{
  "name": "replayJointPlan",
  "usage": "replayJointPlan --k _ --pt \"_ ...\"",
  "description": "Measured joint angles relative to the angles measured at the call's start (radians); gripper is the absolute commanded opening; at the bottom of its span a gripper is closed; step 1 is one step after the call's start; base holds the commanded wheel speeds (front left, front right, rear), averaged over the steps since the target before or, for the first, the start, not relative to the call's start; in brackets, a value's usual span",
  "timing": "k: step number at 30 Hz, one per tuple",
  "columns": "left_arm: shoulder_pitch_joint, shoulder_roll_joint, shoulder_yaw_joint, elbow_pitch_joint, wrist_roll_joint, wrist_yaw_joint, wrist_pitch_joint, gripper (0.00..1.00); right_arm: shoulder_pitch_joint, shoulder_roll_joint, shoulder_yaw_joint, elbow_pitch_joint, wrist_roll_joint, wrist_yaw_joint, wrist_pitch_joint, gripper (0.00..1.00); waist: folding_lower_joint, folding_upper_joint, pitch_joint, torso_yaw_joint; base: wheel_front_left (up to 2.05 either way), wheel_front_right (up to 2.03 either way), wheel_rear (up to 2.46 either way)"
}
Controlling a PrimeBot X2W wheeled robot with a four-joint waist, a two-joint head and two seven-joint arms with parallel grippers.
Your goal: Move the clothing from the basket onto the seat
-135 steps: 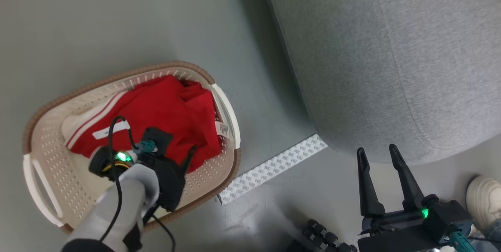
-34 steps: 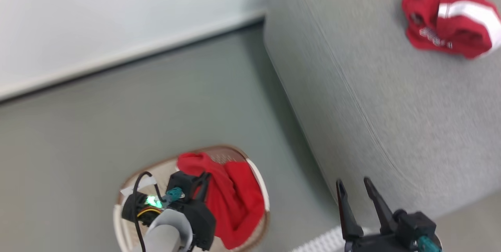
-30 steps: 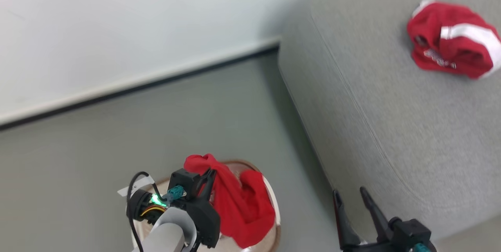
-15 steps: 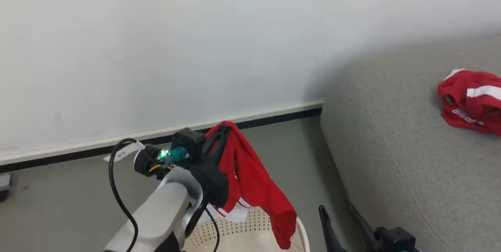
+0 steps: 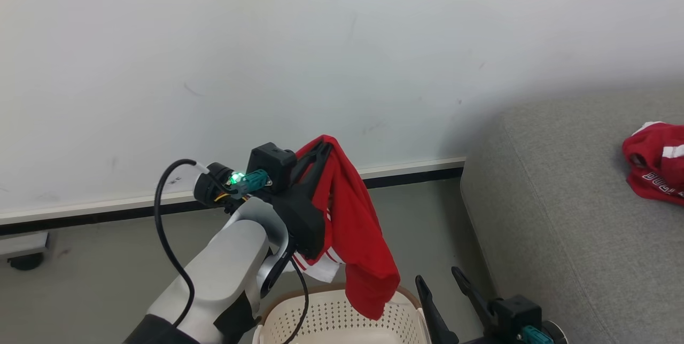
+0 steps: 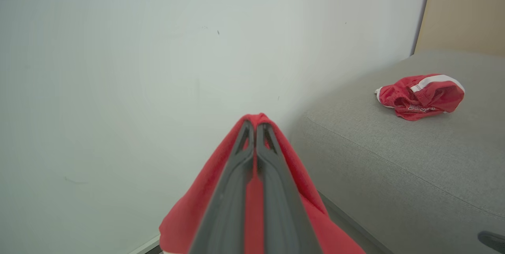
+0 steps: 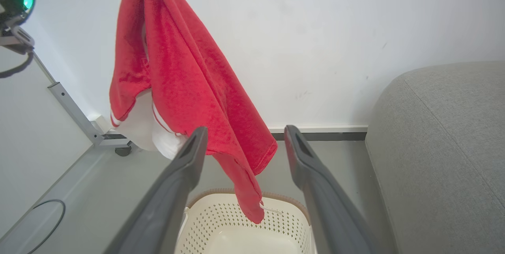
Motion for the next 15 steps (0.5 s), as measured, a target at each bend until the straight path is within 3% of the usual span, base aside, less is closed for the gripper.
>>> replayJointPlan --k 6,15 --pt "-0.011 -0.002 -0.044 -0.03 -0.024 0.002 0.023 0.0 -0.039 0.0 0.007 0.013 -0.016 0.0 0.042 1.0 0.0 0.0 0.004 0.013 0.0 0.0 0.0" --pt "-0.026 -0.002 -0.114 -0.117 -0.075 0.048 0.06 0.0 -0.15 -0.001 0.023 0.063 0.004 0.0 0.151 1.0 0.0 0.0 0.01 0.031 0.0 0.0 0.0"
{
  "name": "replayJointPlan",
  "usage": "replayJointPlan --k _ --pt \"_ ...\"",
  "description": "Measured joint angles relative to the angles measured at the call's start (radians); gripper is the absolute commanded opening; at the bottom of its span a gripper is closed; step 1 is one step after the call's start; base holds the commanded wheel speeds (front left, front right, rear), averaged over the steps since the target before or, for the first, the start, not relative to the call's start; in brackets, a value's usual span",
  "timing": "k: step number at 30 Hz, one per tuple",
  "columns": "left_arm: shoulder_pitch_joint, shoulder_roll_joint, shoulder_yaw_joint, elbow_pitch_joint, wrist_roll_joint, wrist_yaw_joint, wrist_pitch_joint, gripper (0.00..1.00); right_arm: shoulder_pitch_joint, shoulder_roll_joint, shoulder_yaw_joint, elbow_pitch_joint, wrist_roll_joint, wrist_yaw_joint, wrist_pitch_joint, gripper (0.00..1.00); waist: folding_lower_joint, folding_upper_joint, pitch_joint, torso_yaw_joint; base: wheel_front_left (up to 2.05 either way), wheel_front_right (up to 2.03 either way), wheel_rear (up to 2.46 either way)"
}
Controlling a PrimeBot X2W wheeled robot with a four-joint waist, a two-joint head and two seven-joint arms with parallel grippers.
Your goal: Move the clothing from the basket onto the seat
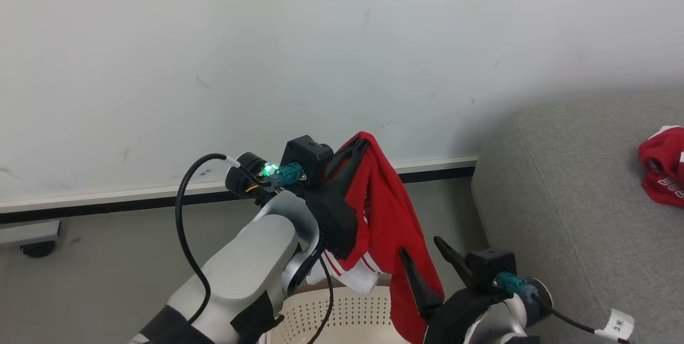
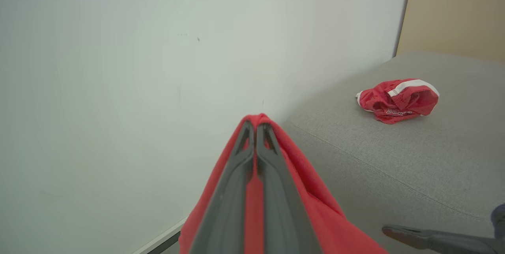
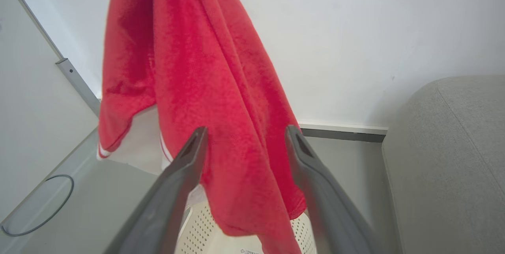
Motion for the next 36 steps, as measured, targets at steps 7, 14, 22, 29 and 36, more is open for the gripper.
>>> replayJointPlan --k 7,14,22,29,36 --pt "-0.009 0.0 -0.059 -0.066 -0.041 0.019 0.019 0.0 -0.084 0.0 0.025 0.071 0.021 0.0 0.035 1.0 0.0 0.0001 -0.001 0.024 0.0 0.0 0.0" --pt "-0.022 0.001 -0.094 -0.13 -0.077 0.049 0.038 0.0 -0.134 0.0 0.034 0.139 0.038 0.0 0.04 1.0 0.0 0.0 -0.012 0.048 0.0 0.0 0.0" --pt "-0.036 0.001 -0.122 -0.212 -0.092 0.086 0.064 0.0 -0.16 0.0 0.038 0.208 0.051 0.0 0.023 1.0 -0.0001 0.0 -0.03 0.061 0.0 0.0 0.0" --pt "-0.046 0.0 -0.133 -0.262 -0.099 0.117 0.081 1.0 -0.178 0.0 0.035 0.231 0.057 0.0 0.01 0.0 0.0 0.0 -0.037 0.053 0.0 0.0 0.0" --pt "-0.04 0.01 -0.129 -0.265 -0.102 0.133 0.074 1.0 -0.178 0.0 0.032 0.235 0.051 0.0 0.0 0.0 0.0 0.0 -0.036 0.042 0.0 0.0 0.0"
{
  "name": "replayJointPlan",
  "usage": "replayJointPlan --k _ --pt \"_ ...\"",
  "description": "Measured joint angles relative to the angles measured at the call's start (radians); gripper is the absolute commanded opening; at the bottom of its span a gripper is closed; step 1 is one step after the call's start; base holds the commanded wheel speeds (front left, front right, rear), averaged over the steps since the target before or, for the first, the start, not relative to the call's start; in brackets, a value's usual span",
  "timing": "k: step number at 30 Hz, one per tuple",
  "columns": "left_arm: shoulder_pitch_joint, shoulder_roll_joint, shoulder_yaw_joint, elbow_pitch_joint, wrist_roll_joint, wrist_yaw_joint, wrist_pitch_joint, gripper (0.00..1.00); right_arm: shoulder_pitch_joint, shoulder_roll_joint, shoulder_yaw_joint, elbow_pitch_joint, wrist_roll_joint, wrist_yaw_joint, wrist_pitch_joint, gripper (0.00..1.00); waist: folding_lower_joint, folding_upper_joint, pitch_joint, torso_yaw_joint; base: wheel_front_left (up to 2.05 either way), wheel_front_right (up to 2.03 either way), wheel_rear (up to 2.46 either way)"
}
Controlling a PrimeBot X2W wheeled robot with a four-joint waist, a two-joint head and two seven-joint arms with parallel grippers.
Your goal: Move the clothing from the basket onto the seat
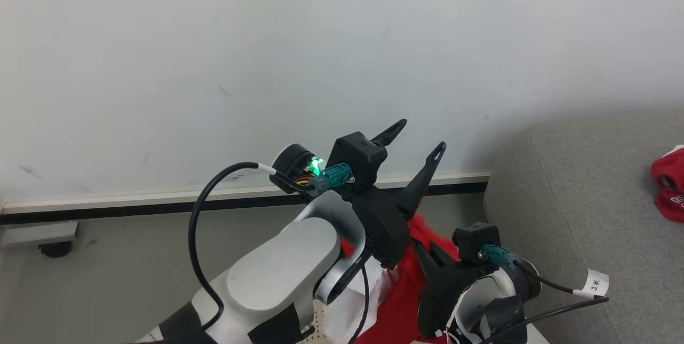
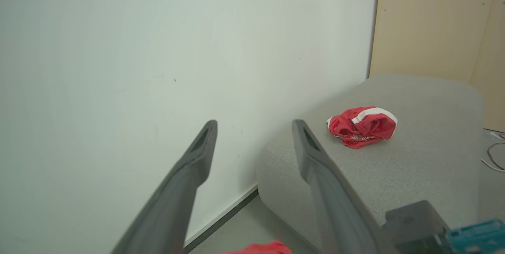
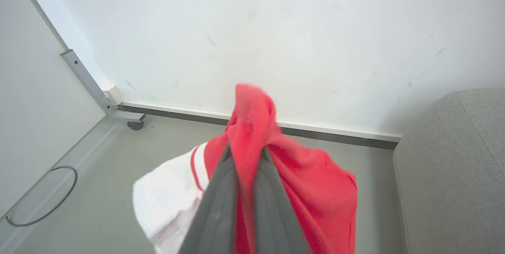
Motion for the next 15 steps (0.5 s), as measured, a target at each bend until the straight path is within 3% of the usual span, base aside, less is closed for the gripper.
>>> replayJointPlan --k 15 --pt "0.115 0.09 0.007 0.042 -0.042 -0.008 -0.047 1.0 0.044 0.0 -0.058 -0.077 -0.069 0.0 0.003 0.0 0.0 0.0 0.007 -0.033 0.0 0.0 0.0"
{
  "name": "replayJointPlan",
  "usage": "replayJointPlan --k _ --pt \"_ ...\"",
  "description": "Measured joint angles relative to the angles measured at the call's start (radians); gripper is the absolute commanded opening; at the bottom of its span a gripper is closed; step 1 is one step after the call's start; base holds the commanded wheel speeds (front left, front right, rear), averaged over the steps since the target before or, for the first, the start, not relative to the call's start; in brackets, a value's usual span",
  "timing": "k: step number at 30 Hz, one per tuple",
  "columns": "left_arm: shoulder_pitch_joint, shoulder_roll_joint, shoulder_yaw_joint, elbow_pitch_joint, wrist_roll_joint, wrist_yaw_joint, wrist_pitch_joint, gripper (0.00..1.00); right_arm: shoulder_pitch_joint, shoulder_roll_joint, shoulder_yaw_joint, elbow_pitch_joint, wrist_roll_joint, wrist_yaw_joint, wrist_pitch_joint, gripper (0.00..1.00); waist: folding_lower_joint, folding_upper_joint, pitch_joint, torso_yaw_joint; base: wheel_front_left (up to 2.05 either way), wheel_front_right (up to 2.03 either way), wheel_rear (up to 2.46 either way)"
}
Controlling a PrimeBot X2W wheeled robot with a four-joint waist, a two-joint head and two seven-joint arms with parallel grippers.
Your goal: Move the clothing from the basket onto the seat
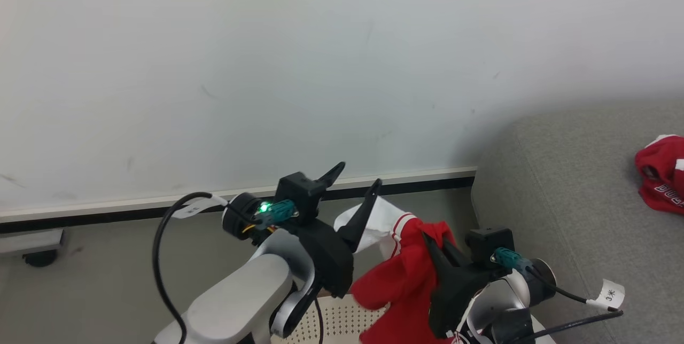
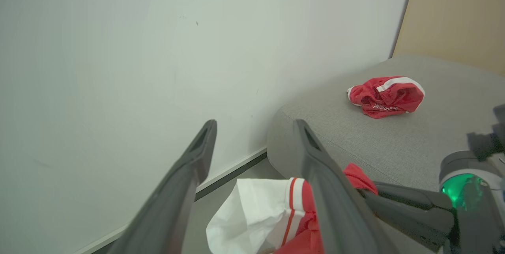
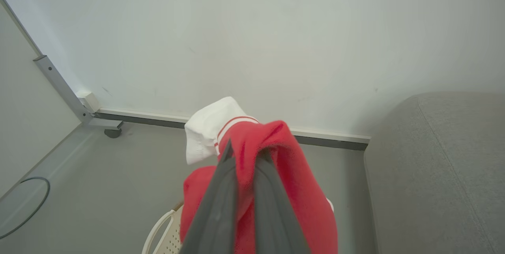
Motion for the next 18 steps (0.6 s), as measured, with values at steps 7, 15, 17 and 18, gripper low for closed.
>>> replayJointPlan --k 7,15,17,18 --pt "0.117 0.061 0.031 -0.006 -0.043 0.04 -0.033 1.0 0.052 -0.026 -0.027 -0.13 -0.041 0.0 0.04 0.0 0.0 0.0 0.005 -0.056 0.0 0.0 0.0" --pt "0.258 0.116 0.059 -0.05 -0.082 0.069 -0.079 1.0 0.113 -0.08 -0.032 -0.281 -0.04 0.0 0.111 0.0 0.0 0.0 0.023 -0.154 0.0 0.0 0.0" --pt "0.287 0.133 0.064 -0.059 -0.082 0.083 -0.086 1.0 0.125 -0.088 -0.033 -0.308 -0.039 0.0 0.124 0.0 0.0 0.0 0.029 -0.183 0.0 0.0 0.0" --pt "0.287 0.133 0.064 -0.059 -0.082 0.083 -0.086 1.0 0.125 -0.088 -0.033 -0.308 -0.039 0.0 0.124 0.0 0.0 0.0 0.029 -0.183 0.0 0.0 0.0"
